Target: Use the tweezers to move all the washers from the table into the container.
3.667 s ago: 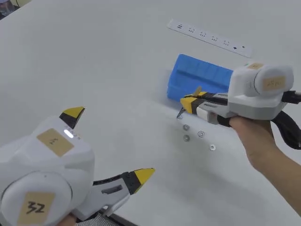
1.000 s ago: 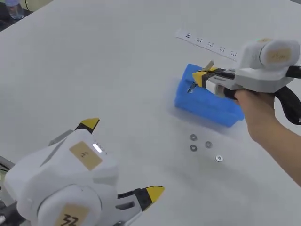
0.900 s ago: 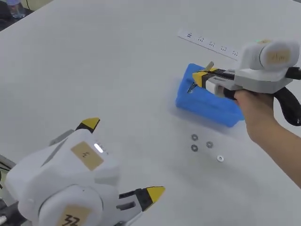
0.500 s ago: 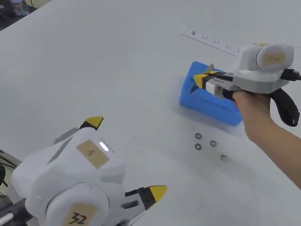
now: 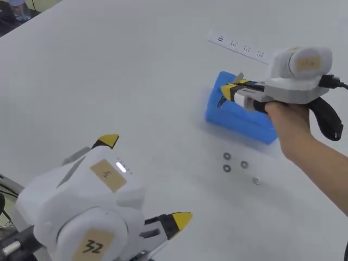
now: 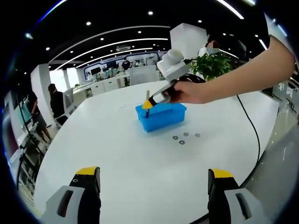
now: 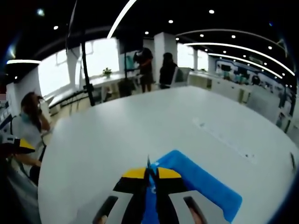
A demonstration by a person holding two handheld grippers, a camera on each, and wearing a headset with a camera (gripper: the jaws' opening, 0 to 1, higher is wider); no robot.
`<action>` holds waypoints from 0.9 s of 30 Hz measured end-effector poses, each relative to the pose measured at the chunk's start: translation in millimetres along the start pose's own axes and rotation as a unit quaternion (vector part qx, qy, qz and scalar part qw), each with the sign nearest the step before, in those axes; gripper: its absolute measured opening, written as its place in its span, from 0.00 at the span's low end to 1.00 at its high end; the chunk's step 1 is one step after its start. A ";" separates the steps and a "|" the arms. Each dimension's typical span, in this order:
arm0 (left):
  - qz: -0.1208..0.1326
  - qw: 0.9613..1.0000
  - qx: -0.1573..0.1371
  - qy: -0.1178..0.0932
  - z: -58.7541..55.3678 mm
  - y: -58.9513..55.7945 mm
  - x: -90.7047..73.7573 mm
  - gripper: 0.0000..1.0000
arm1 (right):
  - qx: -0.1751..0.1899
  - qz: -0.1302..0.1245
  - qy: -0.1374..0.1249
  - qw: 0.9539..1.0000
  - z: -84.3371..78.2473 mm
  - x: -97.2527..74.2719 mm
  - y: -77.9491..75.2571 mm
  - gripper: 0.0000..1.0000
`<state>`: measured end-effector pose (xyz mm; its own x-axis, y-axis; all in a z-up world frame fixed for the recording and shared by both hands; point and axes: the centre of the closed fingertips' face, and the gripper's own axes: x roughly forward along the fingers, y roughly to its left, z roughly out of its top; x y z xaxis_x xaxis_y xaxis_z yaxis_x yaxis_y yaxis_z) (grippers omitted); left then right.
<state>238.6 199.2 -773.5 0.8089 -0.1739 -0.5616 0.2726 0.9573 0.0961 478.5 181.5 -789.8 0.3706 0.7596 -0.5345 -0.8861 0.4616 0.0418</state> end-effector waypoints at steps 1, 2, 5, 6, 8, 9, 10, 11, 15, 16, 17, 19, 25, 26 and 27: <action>0.000 1.000 0.000 0.000 0.0 0.0 0.0 0.98 | 0.005 -0.001 -0.012 1.000 7.3 -2.9 0.4 0.03; 0.001 1.000 0.001 0.000 -0.2 0.2 0.0 0.98 | 0.007 -0.001 -0.019 1.000 11.9 -5.5 1.0 0.03; -0.001 1.000 0.002 0.003 -1.2 -0.6 0.2 0.98 | -0.002 -0.008 -0.032 0.999 26.3 -18.4 0.9 0.03; -0.001 1.000 0.003 0.004 -1.1 -0.8 0.2 0.98 | -0.004 -0.008 -0.038 0.999 31.6 -24.3 1.5 0.03; 0.000 1.000 0.005 0.001 -0.3 -0.8 -0.1 0.98 | -0.004 -0.004 -0.050 0.999 39.1 -31.7 6.6 0.03; -0.001 1.000 0.005 0.001 -0.3 -0.9 0.0 0.98 | -0.005 -0.004 -0.055 0.998 42.3 -34.9 4.8 0.03; -0.001 1.000 0.004 0.001 -0.3 -0.8 -0.2 0.98 | -0.006 -0.002 -0.062 0.998 47.0 -40.4 5.6 0.03; 0.000 1.000 0.005 0.000 0.0 -0.4 -0.4 0.98 | -0.005 -0.003 -0.065 0.998 49.5 -46.3 7.9 0.03; 0.001 1.000 0.003 -0.001 0.4 0.1 -0.7 0.98 | -0.015 0.003 -0.079 0.997 56.6 -61.7 21.7 0.03; 0.000 1.000 0.003 -0.001 0.2 -0.1 -0.6 0.98 | -0.017 0.004 -0.082 0.996 57.4 -64.7 24.0 0.03; 0.000 1.000 0.004 0.000 0.2 -0.4 -0.6 0.98 | -0.015 0.004 -0.085 0.996 58.4 -71.4 26.1 0.03; 0.001 1.000 0.005 -0.002 0.8 -0.1 -0.9 0.98 | -0.011 0.010 -0.090 0.996 57.2 -76.0 34.9 0.03; 0.015 1.000 -0.007 -0.012 3.7 7.7 -3.0 0.99 | 0.009 0.020 -0.082 0.996 40.8 -86.8 49.8 0.03; 0.016 1.000 -0.008 -0.012 3.6 8.3 -3.1 0.99 | 0.011 0.021 -0.080 0.997 37.7 -88.1 51.4 0.03; 0.018 1.000 -0.009 -0.012 3.6 8.9 -3.2 0.99 | 0.016 0.023 -0.078 0.997 33.3 -90.5 54.9 0.03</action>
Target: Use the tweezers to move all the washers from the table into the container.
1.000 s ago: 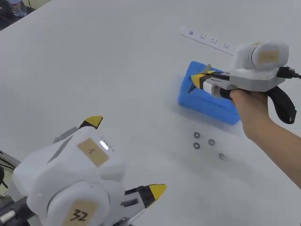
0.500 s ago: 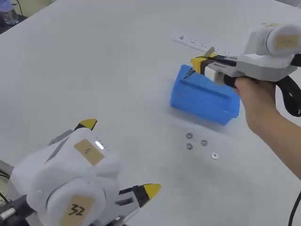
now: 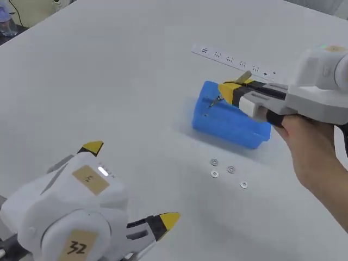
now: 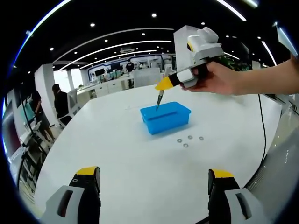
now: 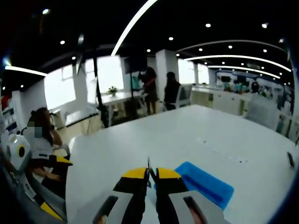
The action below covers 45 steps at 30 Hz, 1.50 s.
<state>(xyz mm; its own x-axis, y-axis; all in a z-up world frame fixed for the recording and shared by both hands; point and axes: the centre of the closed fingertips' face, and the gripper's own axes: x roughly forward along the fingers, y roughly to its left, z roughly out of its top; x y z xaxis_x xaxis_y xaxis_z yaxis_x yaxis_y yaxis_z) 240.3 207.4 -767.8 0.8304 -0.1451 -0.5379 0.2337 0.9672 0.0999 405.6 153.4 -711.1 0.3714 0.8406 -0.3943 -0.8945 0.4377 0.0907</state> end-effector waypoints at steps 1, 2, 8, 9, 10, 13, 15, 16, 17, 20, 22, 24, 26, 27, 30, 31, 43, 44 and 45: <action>0.000 1.000 -0.001 -0.001 0.1 0.0 0.0 0.99 | 0.004 0.001 0.003 1.000 -3.6 -1.5 1.7 0.03; 0.000 1.000 -0.001 -0.001 0.2 -0.3 0.1 0.99 | 0.007 -0.001 0.008 1.000 -8.5 -4.2 4.3 0.03; 0.001 1.000 0.004 0.001 -0.2 -0.7 -0.1 0.98 | 0.018 -0.008 0.026 0.999 -30.9 -13.2 10.4 0.03; 0.004 1.000 0.005 -0.002 1.0 0.3 -0.7 0.98 | 0.018 -0.010 0.030 0.999 -34.8 -13.9 10.5 0.03; 0.006 1.000 0.003 -0.005 1.9 1.2 -0.9 0.98 | 0.017 -0.012 0.038 0.999 -40.7 -14.9 10.4 0.03; 0.010 1.000 -0.003 -0.004 1.5 3.4 -1.1 0.98 | 0.024 -0.014 0.053 0.998 -54.7 -14.3 9.6 0.03; 0.012 1.000 -0.004 -0.002 0.7 4.5 -1.1 0.98 | 0.034 -0.014 0.057 0.998 -60.8 -13.4 9.8 0.03; 0.014 1.000 -0.004 -0.002 0.7 5.0 -1.2 0.98 | 0.033 -0.016 0.059 0.998 -63.0 -12.8 9.0 0.03; 0.014 1.000 -0.004 -0.002 0.7 5.1 -1.1 0.98 | 0.032 -0.019 0.066 0.997 -67.4 -12.2 8.4 0.03; 0.014 1.000 -0.004 -0.001 0.1 5.0 -0.9 0.98 | 0.031 -0.024 0.079 0.996 -77.8 -11.2 6.5 0.03; 0.014 1.000 -0.004 0.000 -0.2 4.8 -0.8 0.97 | 0.029 -0.026 0.086 0.996 -84.1 -11.3 6.1 0.03; 0.014 1.000 -0.002 0.002 -1.1 5.1 -0.5 0.97 | 0.027 -0.026 0.094 0.995 -89.1 -11.2 5.7 0.03; 0.014 1.000 -0.002 0.002 -1.3 4.9 -0.3 0.97 | 0.021 -0.030 0.100 0.994 -92.5 -10.7 4.1 0.03; 0.014 1.000 -0.002 0.001 -1.1 4.8 -0.4 0.97 | 0.019 -0.031 0.101 0.994 -93.5 -10.2 3.3 0.03; 0.013 1.000 -0.001 0.003 -1.6 4.5 -0.2 0.97 | 0.013 -0.030 0.107 0.994 -95.6 -7.2 0.5 0.03; 0.013 1.000 0.000 0.003 -1.7 4.3 -0.1 0.97 | 0.015 -0.028 0.108 0.994 -96.2 -6.3 0.4 0.03; 0.013 1.000 0.003 0.006 -2.3 4.0 0.3 0.96 | 0.011 -0.025 0.115 0.993 -97.6 -6.2 -2.8 0.03; 0.013 1.000 0.003 0.006 -2.4 4.0 0.3 0.96 | 0.010 -0.025 0.116 0.993 -98.0 -6.7 -1.7 0.03; 0.013 1.000 0.003 0.007 -2.5 4.0 0.4 0.96 | 0.008 -0.027 0.117 0.993 -99.3 -7.0 -1.9 0.03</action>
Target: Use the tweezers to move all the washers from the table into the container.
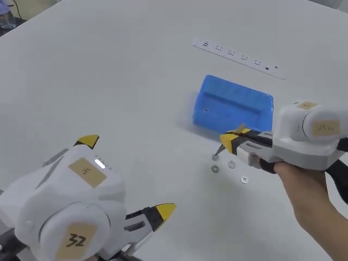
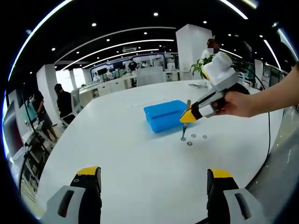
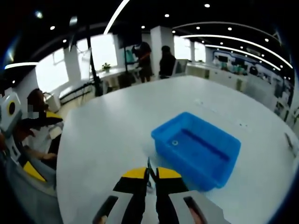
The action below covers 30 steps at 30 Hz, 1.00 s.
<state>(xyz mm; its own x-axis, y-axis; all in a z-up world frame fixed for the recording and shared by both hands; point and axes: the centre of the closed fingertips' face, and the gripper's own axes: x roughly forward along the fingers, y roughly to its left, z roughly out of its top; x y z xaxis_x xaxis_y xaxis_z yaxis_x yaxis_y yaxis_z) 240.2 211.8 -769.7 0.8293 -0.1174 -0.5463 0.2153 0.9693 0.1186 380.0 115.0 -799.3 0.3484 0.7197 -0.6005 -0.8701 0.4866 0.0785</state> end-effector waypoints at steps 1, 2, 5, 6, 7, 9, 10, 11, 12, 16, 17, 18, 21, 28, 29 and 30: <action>-0.001 1.000 0.000 0.001 -0.4 -0.2 0.2 0.96 | -0.001 0.000 0.002 1.000 -1.6 0.5 0.2 0.03; -0.001 1.000 0.000 0.002 -0.7 -0.3 0.3 0.96 | 0.001 0.000 0.005 1.000 -3.4 0.8 0.1 0.03; -0.001 1.000 0.002 0.002 -0.8 -0.4 0.3 0.96 | 0.007 0.000 -0.003 1.000 -2.2 2.3 -1.9 0.03; -0.001 1.000 0.002 0.004 -1.2 -0.4 0.3 0.96 | 0.004 0.001 -0.005 1.000 -2.8 3.1 -2.8 0.02; -0.001 1.000 0.002 0.004 -1.4 -0.5 0.4 0.96 | 0.002 0.001 -0.005 1.000 -3.1 3.4 -3.2 0.02; -0.001 1.000 0.002 0.003 -1.0 -0.4 0.3 0.96 | -0.008 -0.002 -0.007 1.000 -3.8 3.1 -2.4 0.02; 0.000 1.000 0.003 0.003 -0.9 -0.2 0.2 0.96 | -0.012 -0.005 -0.009 1.000 -3.8 3.0 -3.2 0.02; -0.001 1.000 0.002 0.003 -0.9 -0.2 0.2 0.96 | -0.012 -0.009 -0.010 1.000 -3.8 2.5 -3.7 0.02; -0.001 1.000 0.002 0.003 -1.2 -0.3 0.3 0.96 | -0.011 -0.012 -0.010 1.000 -3.7 2.4 -5.2 0.02; -0.001 1.000 0.003 0.003 -1.1 -0.5 0.2 0.96 | -0.004 -0.011 0.001 1.000 -3.4 3.2 -9.2 0.01; 0.000 1.000 0.003 0.001 -0.5 0.1 -0.1 0.96 | -0.001 -0.008 0.004 1.000 -3.0 2.9 -6.1 0.01; 0.001 1.000 0.003 0.000 -0.1 0.4 -0.3 0.96 | -0.001 -0.008 0.005 1.000 -3.1 2.6 -4.7 0.01; 0.000 1.000 0.001 0.002 -0.9 0.6 -0.2 0.96 | -0.008 -0.007 0.008 1.000 -2.8 1.0 -0.6 0.01; 0.001 1.000 0.004 0.002 -1.1 0.4 -0.4 0.95 | 0.003 0.002 -0.030 1.000 29.7 -13.6 3.0 0.01; 0.001 1.000 0.004 0.003 -1.2 0.4 -0.4 0.95 | 0.001 0.001 -0.038 0.999 37.0 -15.9 1.9 0.01; 0.000 1.000 0.004 0.002 -0.9 0.1 -0.4 0.95 | 0.000 0.000 -0.042 0.999 41.4 -17.1 0.8 0.01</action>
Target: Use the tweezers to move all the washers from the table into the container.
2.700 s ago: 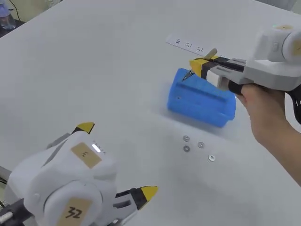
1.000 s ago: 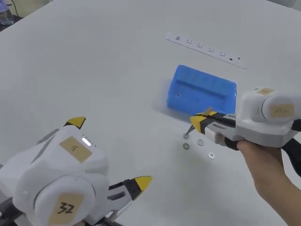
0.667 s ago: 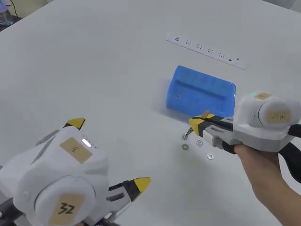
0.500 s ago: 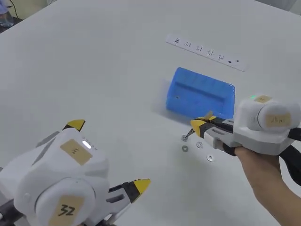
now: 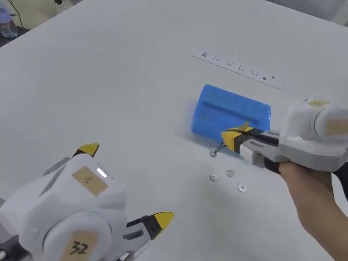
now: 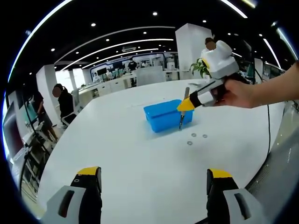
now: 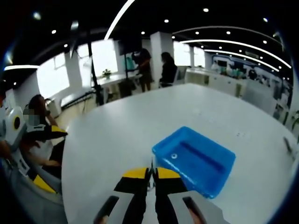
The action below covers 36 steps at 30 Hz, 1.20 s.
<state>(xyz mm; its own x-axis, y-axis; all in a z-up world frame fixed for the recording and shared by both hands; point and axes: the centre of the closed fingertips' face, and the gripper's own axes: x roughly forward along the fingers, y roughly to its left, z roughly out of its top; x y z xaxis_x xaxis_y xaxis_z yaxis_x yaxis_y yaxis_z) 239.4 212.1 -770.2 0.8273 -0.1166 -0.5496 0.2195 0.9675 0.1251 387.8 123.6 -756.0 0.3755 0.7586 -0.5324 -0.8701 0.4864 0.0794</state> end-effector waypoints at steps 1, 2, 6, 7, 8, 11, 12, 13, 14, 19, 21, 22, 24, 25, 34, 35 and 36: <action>0.000 1.000 0.000 0.000 0.1 -0.2 0.0 0.95 | 0.000 0.000 -0.007 1.000 6.6 -0.9 -1.3 0.01; 0.000 1.000 0.000 0.000 -0.1 0.0 0.1 0.95 | 0.001 0.000 -0.010 1.000 9.8 -1.1 -2.6 0.01; 0.000 1.000 0.000 0.000 0.1 0.1 0.1 0.95 | 0.010 -0.003 -0.032 0.999 26.6 0.1 -13.0 0.01; 0.000 1.000 0.000 0.001 -0.1 0.0 0.2 0.95 | 0.010 -0.005 -0.035 0.999 29.4 0.9 -15.4 0.01; -0.001 1.000 0.000 0.002 -0.5 -0.2 0.4 0.95 | 0.007 -0.010 -0.038 0.999 33.4 3.1 -18.5 0.01; 0.000 1.000 0.002 0.004 -1.0 -0.2 0.6 0.95 | 0.003 -0.017 -0.042 0.999 40.1 8.4 -24.0 0.01; 0.000 1.000 0.003 0.005 -1.4 -0.1 0.6 0.95 | 0.003 -0.021 -0.045 0.999 42.8 11.1 -27.5 0.01; 0.000 1.000 0.002 0.006 -1.7 -0.1 0.7 0.95 | 0.002 -0.025 -0.047 0.999 44.1 13.8 -31.1 0.01; 0.000 1.000 0.002 0.005 -1.7 -0.1 0.7 0.95 | 0.001 -0.034 -0.050 0.998 45.8 17.1 -35.8 0.01; -0.001 1.000 0.004 0.007 -2.3 -0.6 1.1 0.94 | 0.007 -0.048 -0.047 0.998 45.1 31.9 -50.7 0.02; -0.002 1.000 0.005 0.007 -2.1 -0.9 1.3 0.94 | 0.006 -0.059 -0.034 0.998 36.7 41.7 -59.0 0.02; -0.002 1.000 0.005 0.007 -2.2 -1.0 1.3 0.94 | 0.004 -0.061 -0.030 0.998 34.0 45.0 -60.9 0.02; -0.004 1.000 0.004 0.008 -2.6 -1.5 1.5 0.94 | 0.005 -0.060 -0.022 0.998 29.1 53.3 -61.6 0.02; -0.003 1.000 0.004 0.008 -2.6 -1.4 1.5 0.94 | 0.002 -0.061 -0.019 0.998 27.3 56.9 -61.2 0.02; -0.002 1.000 0.005 0.011 -3.5 -1.0 1.9 0.94 | -0.020 -0.063 0.007 0.998 14.4 72.2 -67.7 0.02; -0.003 1.000 0.005 0.011 -3.6 -1.2 1.9 0.94 | -0.021 -0.062 0.010 0.998 11.9 76.2 -68.4 0.02; -0.003 1.000 0.006 0.012 -3.8 -1.4 1.9 0.94 | -0.019 -0.065 0.011 0.998 10.5 76.2 -69.9 0.02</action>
<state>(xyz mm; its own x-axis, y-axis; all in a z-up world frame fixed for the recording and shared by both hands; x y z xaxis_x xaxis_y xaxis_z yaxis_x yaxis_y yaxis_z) 238.8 211.4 -774.7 0.8133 -0.1175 -0.5698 0.2309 0.9641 0.1309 480.6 151.9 -793.3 0.4796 0.6801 -0.5545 -0.8257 0.5636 -0.0229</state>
